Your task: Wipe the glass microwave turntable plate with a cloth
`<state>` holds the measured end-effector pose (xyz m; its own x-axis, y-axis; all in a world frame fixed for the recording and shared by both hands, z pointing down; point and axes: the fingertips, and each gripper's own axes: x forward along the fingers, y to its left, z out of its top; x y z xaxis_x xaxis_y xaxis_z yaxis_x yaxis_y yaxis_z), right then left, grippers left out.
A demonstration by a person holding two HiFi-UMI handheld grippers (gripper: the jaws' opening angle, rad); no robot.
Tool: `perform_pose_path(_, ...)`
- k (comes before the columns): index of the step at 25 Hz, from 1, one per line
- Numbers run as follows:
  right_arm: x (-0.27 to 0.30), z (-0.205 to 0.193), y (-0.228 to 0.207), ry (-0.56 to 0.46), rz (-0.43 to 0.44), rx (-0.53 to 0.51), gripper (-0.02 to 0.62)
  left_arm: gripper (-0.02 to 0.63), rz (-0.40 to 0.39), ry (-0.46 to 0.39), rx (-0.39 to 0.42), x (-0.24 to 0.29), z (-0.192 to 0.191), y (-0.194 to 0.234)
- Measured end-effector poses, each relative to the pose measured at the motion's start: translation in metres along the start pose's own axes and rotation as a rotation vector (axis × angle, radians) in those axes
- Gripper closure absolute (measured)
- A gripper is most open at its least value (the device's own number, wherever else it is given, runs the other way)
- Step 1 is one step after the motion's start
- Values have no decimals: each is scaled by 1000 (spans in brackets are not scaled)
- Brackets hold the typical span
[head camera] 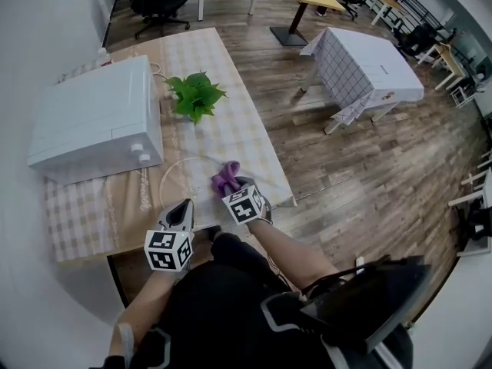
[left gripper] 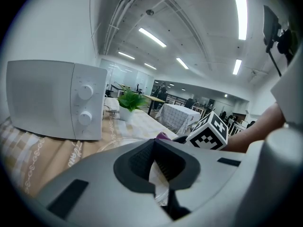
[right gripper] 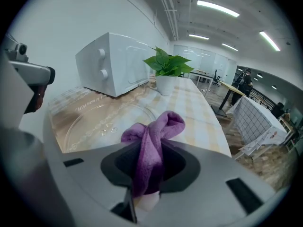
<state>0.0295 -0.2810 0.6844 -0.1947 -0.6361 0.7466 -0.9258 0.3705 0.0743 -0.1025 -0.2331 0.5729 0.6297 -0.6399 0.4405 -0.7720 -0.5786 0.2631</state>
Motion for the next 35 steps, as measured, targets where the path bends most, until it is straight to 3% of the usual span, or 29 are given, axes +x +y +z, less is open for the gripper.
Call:
perform_pose_path(4, -11, 1, -12, -1, -45, 8, 497, 601, -13, -9, 5, 1, 3, -7)
perform_pose_path(9, -27, 22, 0, -84, -26, 2, 497, 601, -3, -22, 12, -7, 2, -9)
perform_pose_path(15, -22, 41, 58, -134, 88, -68, 497, 602, 91, -37, -6, -37, -8, 14)
perform_pose_path(27, -3, 47, 191, -108, 346, -211, 497, 601, 273, -44, -67, -105, -38, 53)
perform_pose_path(35, 11, 39, 198, -85, 332, -210, 497, 603, 293, -17, -73, -116, -49, 58)
